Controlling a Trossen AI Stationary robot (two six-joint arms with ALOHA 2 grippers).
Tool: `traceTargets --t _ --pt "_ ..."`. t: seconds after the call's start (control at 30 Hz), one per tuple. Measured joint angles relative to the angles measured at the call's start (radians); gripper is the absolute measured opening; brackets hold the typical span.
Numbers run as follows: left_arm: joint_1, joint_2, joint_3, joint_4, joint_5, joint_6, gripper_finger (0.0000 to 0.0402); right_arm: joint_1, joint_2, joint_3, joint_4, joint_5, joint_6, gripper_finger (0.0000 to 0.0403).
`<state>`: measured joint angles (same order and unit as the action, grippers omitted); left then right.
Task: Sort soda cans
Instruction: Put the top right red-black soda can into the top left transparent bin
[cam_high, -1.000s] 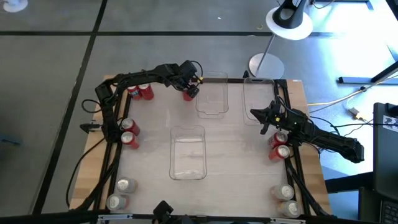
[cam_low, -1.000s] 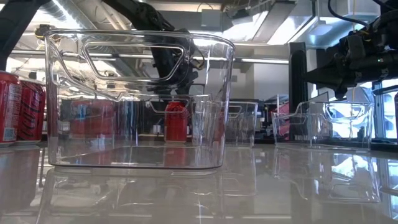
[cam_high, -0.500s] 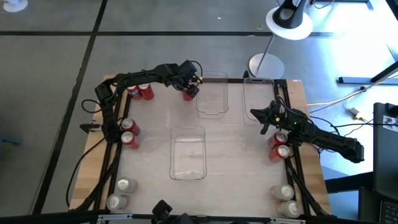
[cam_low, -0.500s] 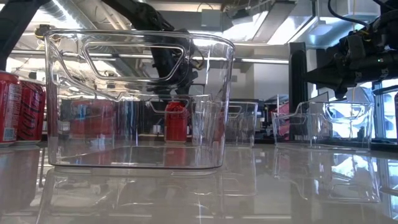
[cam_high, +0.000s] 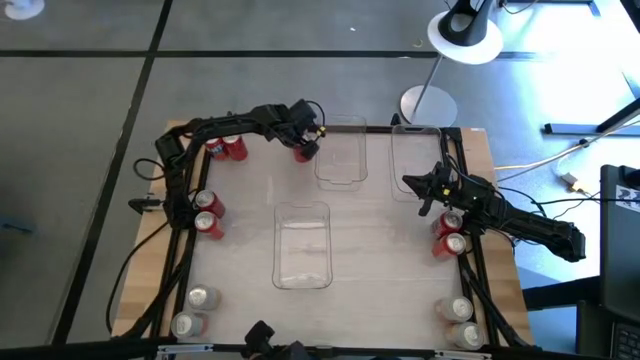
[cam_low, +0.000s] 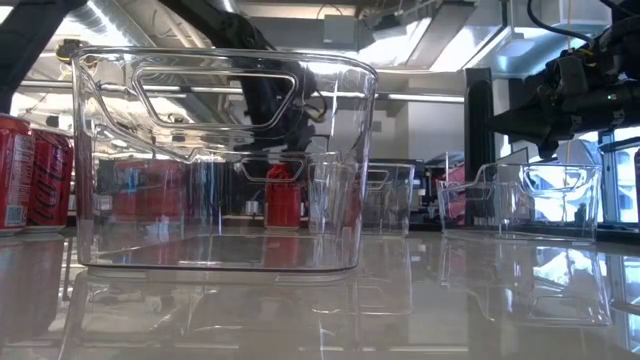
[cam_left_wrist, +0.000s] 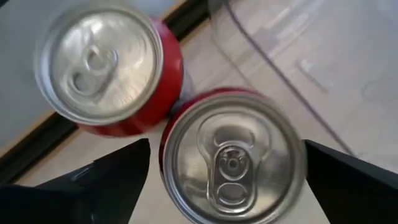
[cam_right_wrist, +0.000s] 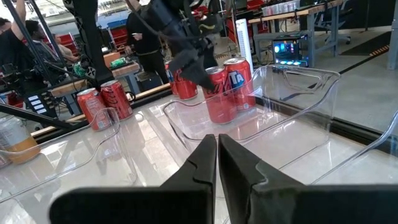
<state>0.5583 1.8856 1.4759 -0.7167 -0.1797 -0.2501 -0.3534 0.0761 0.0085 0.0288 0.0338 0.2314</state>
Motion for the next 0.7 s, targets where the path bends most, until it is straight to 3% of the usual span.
traceTargets --t 0.43,0.7 --pt "-0.002 0.007 0.001 0.078 -0.005 -0.04 0.0381 0.0 0.0 0.0 -0.001 0.0 0.008 0.0019" --pt "-0.011 0.007 0.001 0.025 -0.006 -0.042 0.0333 0.0 0.0 0.0 -0.001 0.0 0.011 0.0019"
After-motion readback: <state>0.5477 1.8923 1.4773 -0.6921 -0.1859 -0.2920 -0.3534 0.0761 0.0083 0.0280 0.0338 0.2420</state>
